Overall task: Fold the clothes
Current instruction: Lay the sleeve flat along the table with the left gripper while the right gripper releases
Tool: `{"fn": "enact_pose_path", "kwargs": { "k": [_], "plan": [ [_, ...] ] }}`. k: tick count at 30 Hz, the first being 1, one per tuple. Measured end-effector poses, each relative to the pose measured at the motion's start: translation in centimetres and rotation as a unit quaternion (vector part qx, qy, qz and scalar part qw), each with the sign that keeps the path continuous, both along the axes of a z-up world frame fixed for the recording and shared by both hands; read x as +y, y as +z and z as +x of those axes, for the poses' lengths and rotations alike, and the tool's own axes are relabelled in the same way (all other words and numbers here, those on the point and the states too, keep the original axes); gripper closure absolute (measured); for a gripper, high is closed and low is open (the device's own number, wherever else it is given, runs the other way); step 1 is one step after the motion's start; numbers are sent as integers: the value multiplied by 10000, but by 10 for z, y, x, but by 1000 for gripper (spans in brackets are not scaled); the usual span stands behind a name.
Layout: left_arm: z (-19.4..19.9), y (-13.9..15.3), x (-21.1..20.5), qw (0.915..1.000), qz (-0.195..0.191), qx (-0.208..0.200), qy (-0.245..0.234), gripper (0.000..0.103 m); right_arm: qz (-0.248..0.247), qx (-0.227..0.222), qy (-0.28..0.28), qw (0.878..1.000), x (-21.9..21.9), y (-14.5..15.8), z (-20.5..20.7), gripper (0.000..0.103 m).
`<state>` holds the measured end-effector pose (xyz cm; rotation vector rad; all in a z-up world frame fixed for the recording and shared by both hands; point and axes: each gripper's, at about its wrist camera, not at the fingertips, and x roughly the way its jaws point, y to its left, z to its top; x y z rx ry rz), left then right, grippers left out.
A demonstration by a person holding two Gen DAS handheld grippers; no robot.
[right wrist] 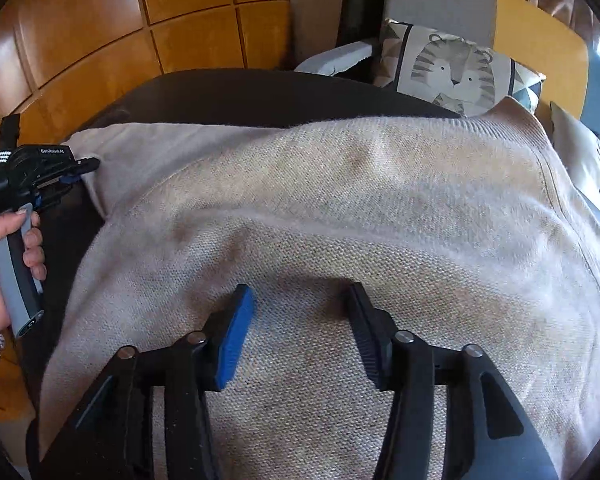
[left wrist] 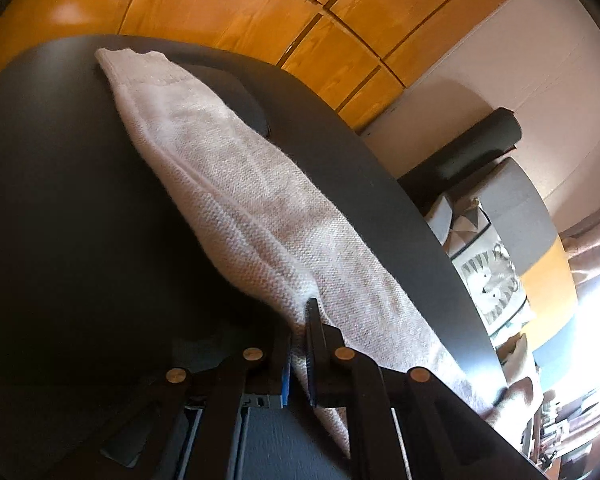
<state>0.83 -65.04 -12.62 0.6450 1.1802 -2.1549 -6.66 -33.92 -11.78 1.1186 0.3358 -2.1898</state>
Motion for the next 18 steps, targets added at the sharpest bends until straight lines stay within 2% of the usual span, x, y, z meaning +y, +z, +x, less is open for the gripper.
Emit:
{"fn": "enact_pose_path", "kwargs": {
  "k": [2,4,8,12,18],
  "plan": [
    [1,-2,-3,10000,14,58,-26,96,-31,-15,-18,10000,-11,-1,0,36],
    [0,-2,-3,9999,-1,62,-84,95,-327,-206,49,9992,-6,2,-5,35],
    [4,3,4,9994,-28,-50,-328,94,-1150,-800,-52,9901,40,15,-15,39],
    [3,8,12,9985,-70,-107,-535,93,-1077,-452,-456,9921,107,27,-21,39],
    [0,21,22,9969,40,-293,-735,93,-367,73,-1101,9932,193,34,-24,39]
  ]
}}
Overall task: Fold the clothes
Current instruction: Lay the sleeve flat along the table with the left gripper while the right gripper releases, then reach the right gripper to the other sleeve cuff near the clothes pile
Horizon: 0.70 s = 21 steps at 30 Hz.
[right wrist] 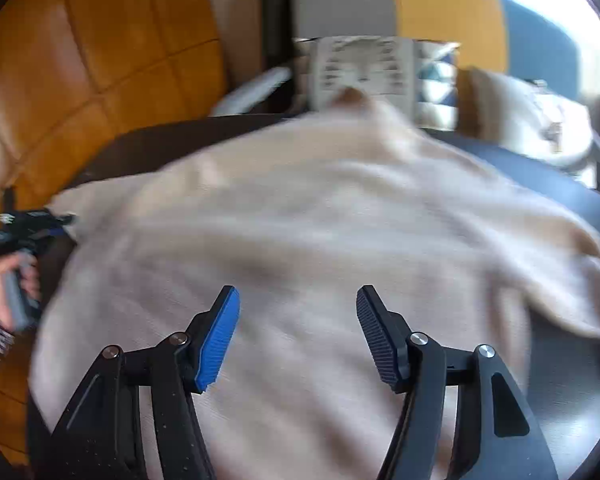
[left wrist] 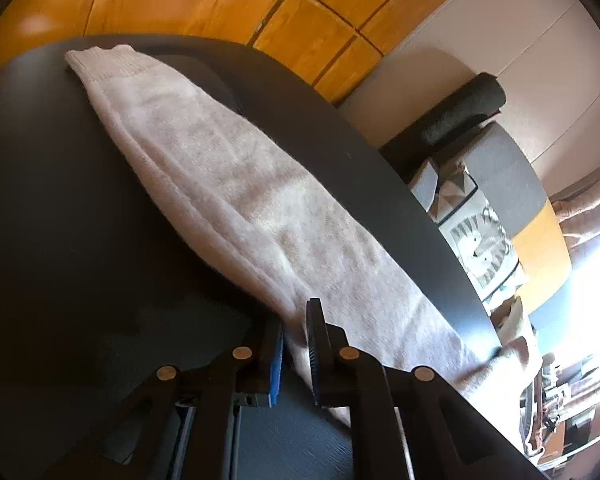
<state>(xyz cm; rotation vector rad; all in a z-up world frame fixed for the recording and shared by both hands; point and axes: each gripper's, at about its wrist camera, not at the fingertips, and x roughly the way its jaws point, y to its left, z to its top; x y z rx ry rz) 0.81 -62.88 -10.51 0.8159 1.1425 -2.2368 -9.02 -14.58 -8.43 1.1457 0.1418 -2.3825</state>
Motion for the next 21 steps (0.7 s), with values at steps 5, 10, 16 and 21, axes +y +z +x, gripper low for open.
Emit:
{"fn": "enact_pose_path", "kwargs": {
  "k": [5,10,16,21],
  "plan": [
    [13,32,32,9996,-208,121,-123,93,476,-34,-208,9986,40,-27,6,44],
    [23,64,106,9949,-725,416,-563,93,628,-19,-269,9977,47,-22,15,51],
    [-16,55,231,9722,-928,398,-2115,93,614,223,-356,9972,53,-21,27,60],
    [-61,25,317,9491,-881,179,-3019,93,-226,-204,-388,9988,80,-12,17,54]
  ]
}}
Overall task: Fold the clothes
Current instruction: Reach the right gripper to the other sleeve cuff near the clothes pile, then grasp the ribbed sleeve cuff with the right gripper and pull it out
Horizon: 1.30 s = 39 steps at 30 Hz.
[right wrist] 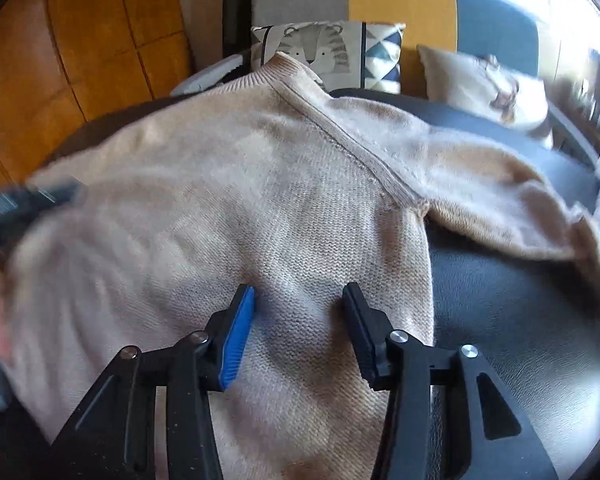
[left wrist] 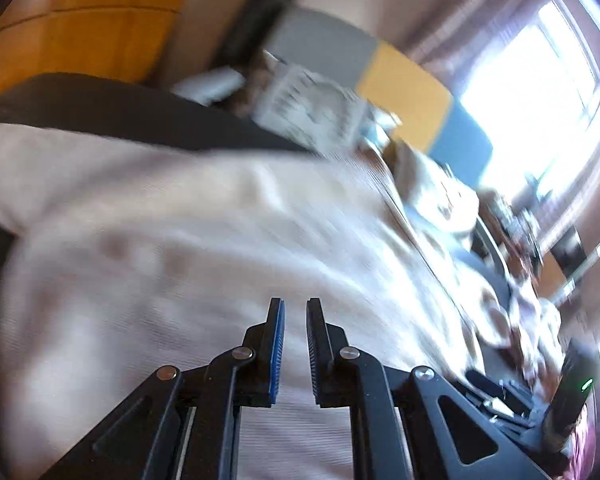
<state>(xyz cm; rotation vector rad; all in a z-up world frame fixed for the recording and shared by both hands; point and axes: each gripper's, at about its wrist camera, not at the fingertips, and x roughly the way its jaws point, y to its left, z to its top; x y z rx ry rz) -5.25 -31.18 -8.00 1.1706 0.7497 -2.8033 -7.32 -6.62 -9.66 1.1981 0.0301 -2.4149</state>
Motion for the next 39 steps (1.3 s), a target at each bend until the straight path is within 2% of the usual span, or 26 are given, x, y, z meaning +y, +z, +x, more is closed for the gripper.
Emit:
{"fn": "enact_pose_path", "kwargs": {
  "k": [1,4,6,10,11,12,14,18,19,20,21,22,24,28,33,39],
  "plan": [
    [-7,-2,16,9998,-98,-11,-196,93,-235,-28,-96,9997,11,5,0,54],
    [-24,-5,55,9966,-524,28,-637,93,-294,218,-547,9978,42,17,8,54],
    [-30,-13,68,9949,-691,-35,-734,93,7,460,-834,9954,61,25,9,54],
    [-26,-21,68,9959,-540,-86,-723,93,645,982,-1486,9819,98,37,-10,54],
    [-23,-22,67,9962,-471,-71,-723,93,773,1047,-1633,9780,108,38,-16,51],
    [-22,-22,65,9964,-425,-66,-727,93,945,1079,-1764,9738,116,37,-26,46],
    [-20,-23,65,9961,-418,-51,-775,93,1479,1117,-1956,9630,128,31,-44,45],
    [-17,-26,61,9965,-246,12,-805,93,2190,965,-2064,9488,144,11,-74,45],
    [-16,-26,60,9966,-190,23,-806,93,2172,873,-2060,9501,150,8,-80,45],
    [-18,-28,60,9966,-154,33,-804,93,2120,776,-2050,9524,156,4,-85,56],
    [-18,-28,59,9967,-120,44,-805,93,2068,678,-2039,9545,162,1,-91,91],
    [-16,-29,57,9967,-82,51,-806,93,2015,581,-2027,9565,168,-2,-96,98],
    [-17,-30,57,9967,-26,65,-803,93,1559,502,-2167,9624,187,7,-98,97],
    [-17,-31,57,9967,66,97,-801,93,780,587,-2568,9615,226,38,-88,97],
    [-16,-33,56,9966,145,115,-798,93,-20,545,-3000,9524,276,64,-80,97],
    [-16,-34,55,9967,146,125,-791,93,-591,445,-3375,9384,319,66,-72,97]
  ]
}}
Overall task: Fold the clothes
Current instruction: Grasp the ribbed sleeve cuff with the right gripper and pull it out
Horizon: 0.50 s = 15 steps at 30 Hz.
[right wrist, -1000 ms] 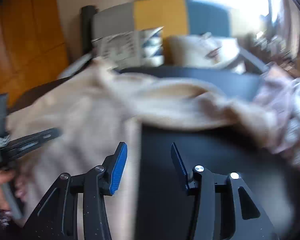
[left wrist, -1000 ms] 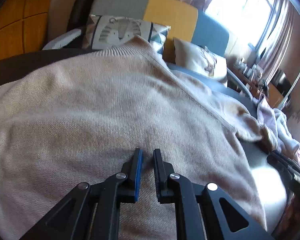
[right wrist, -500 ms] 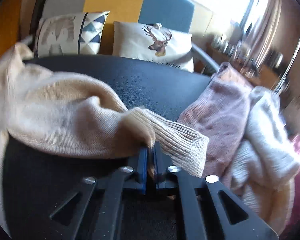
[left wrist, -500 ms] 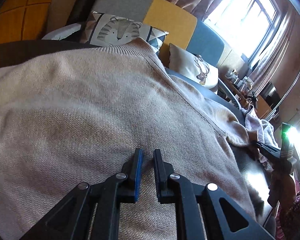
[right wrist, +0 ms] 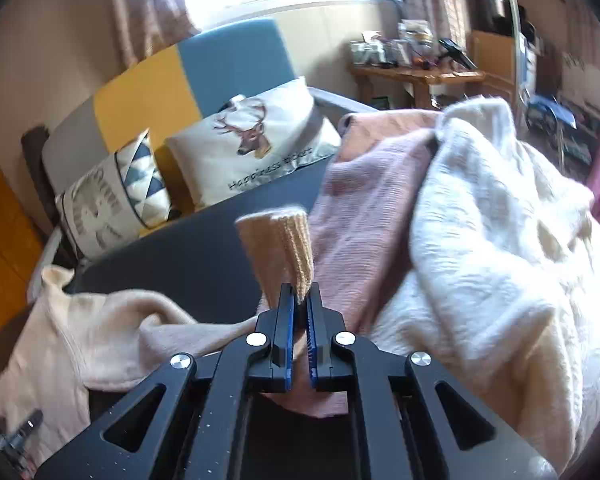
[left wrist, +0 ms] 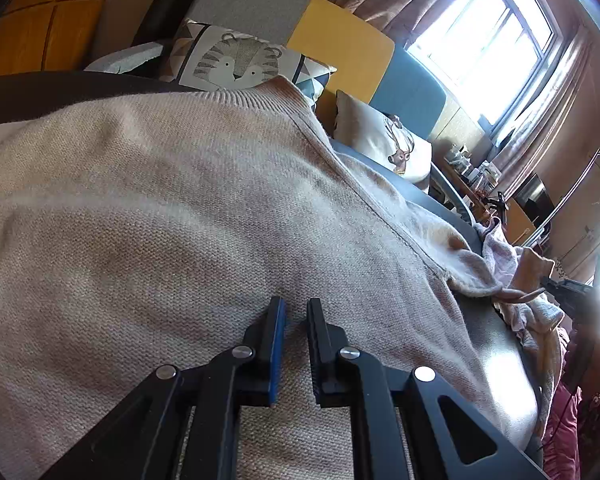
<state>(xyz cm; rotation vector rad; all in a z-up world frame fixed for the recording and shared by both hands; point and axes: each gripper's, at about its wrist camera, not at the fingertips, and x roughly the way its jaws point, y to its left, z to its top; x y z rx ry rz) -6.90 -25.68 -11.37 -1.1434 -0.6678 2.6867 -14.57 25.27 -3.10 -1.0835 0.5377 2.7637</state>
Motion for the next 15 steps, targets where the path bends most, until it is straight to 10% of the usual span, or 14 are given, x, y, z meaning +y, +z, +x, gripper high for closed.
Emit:
{"fn": "enact_pose_path", "kwargs": {
  "k": [5,10,15],
  "plan": [
    [0,0,-1,10000,-18,2,-2,93,-863,-157,124,9961,21,-5,-13,97],
    [0,0,-3,10000,4,10,-10,93,-330,-630,-525,9961,20,-9,4,89],
    [0,0,-2,10000,27,17,-10,93,-94,-69,-819,9966,14,4,30,88]
  ]
}}
